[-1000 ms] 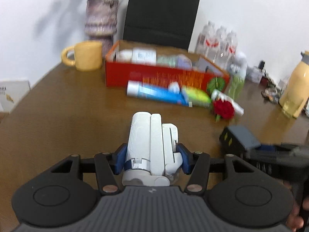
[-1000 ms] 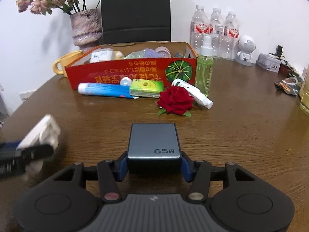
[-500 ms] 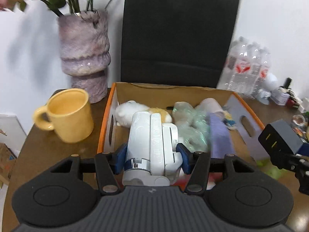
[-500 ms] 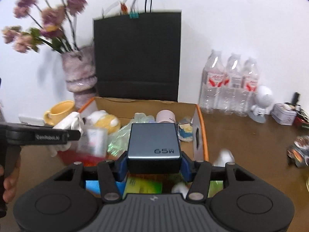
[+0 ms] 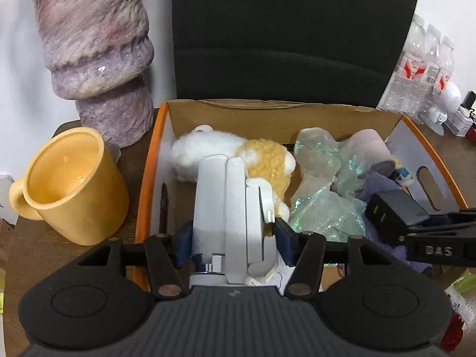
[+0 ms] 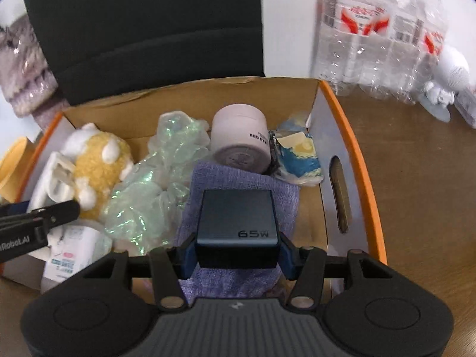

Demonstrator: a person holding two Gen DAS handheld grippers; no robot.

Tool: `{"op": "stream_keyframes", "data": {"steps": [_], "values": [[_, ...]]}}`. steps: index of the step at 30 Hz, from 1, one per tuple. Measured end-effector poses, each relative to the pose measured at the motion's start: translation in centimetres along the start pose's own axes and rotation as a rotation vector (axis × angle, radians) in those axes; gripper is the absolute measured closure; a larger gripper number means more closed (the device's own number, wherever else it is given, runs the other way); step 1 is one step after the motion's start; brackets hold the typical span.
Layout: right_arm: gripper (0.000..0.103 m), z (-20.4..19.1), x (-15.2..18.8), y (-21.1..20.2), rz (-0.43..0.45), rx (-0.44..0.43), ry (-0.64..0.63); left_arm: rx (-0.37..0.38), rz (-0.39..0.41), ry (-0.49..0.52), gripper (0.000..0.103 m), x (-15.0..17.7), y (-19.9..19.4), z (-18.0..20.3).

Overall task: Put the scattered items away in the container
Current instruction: 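Open both tools to drop the holder and charger into the box, withdraw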

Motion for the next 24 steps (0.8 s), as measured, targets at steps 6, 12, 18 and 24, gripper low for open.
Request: {"op": "stream_keyframes", "data": {"steps": [6,12,18,24], "values": [[0.046,-1.0,0.6,-1.7,-0.028,0.02,-0.081,0.036,-0.147,0.022,0.0,-0.4,-1.0,0.8],[0.035,-0.8,0.3,-4.9,-0.059,-0.012,-0.058,0.014,-0.144,0.024,0.0,-0.6,-3.4,1.1],[0.028,-1.2,0.9,-7.9,-0.1,-0.058,-0.069,0.036,-0.111,-0.001,0.0,-0.6,-8.1,0.8],[0.028,-0.8,1.6,-9.9,-0.114,-0.098,-0.067,0.019,-0.092,-0.008,0.0,0.2,-11.9,1.0]]}}
Point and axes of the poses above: each gripper's, at about its wrist camera, not at the fingertips, and y roughly the way its jaws point, z to its right, x to its underside, the point moved 2 cm from there along y, roughly the way its jaws point, and after that the axes turned 8 degrees about -y, right-handed, at the moved point
